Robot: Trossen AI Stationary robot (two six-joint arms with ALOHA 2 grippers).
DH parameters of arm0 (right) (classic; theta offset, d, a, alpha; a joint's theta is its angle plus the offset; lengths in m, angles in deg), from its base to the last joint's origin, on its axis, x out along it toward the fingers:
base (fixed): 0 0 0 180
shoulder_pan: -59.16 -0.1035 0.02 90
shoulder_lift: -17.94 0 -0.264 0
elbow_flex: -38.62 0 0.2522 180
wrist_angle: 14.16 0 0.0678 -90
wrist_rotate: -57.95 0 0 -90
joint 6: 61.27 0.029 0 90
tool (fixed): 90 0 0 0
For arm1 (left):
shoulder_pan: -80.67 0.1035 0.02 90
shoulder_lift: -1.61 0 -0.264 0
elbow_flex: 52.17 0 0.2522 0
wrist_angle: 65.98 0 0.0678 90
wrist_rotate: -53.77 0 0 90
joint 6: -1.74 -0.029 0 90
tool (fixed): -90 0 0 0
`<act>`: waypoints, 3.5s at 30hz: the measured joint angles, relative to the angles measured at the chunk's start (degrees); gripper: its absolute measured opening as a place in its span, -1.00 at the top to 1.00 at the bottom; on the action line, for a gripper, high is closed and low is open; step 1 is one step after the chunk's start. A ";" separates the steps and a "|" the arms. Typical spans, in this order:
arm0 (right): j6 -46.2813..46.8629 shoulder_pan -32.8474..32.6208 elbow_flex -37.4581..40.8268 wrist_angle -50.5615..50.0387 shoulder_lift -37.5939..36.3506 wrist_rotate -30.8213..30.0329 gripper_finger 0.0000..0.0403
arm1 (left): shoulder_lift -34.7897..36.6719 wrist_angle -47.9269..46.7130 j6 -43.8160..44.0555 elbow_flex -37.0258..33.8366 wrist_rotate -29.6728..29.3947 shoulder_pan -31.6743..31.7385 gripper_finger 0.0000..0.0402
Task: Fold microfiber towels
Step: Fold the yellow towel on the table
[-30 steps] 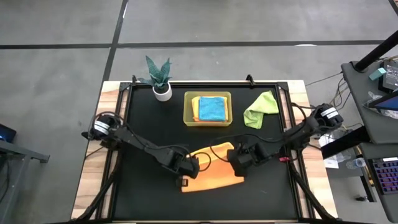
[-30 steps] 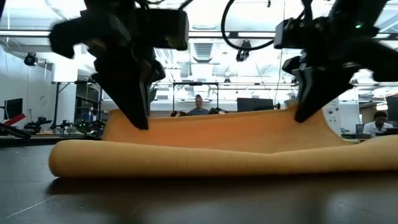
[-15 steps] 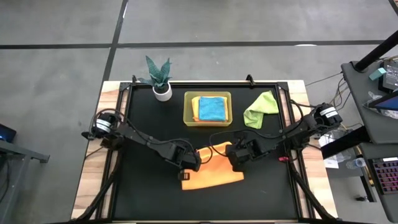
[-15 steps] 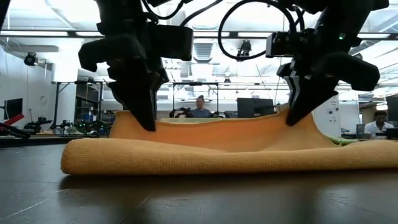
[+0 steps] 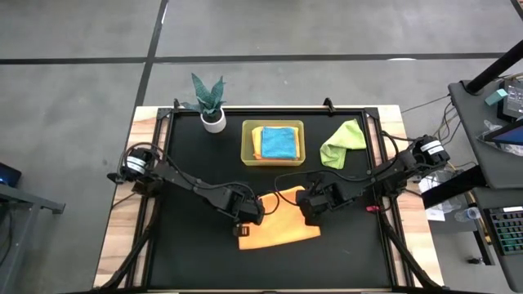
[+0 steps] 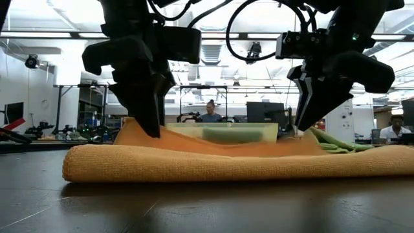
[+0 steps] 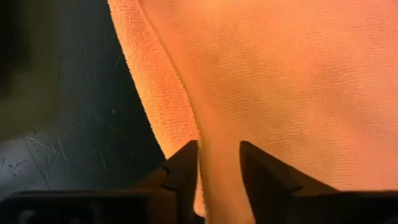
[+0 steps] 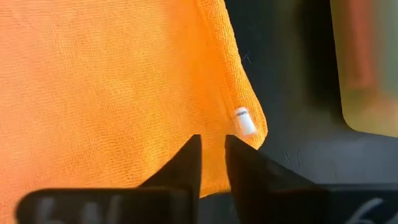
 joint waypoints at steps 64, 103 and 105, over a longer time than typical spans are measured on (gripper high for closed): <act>-12.38 7.82 12.50 28.05 -0.52 8.57 0.96 | 12.38 11.59 -8.76 -15.28 13.93 4.83 0.92; -11.40 7.69 12.57 33.99 0.07 8.51 0.96 | 12.63 39.43 -9.71 -24.76 0.33 -1.62 0.95; -11.40 7.69 12.57 33.99 0.07 8.50 0.96 | 12.63 39.47 -11.24 -23.91 0.85 -1.75 0.97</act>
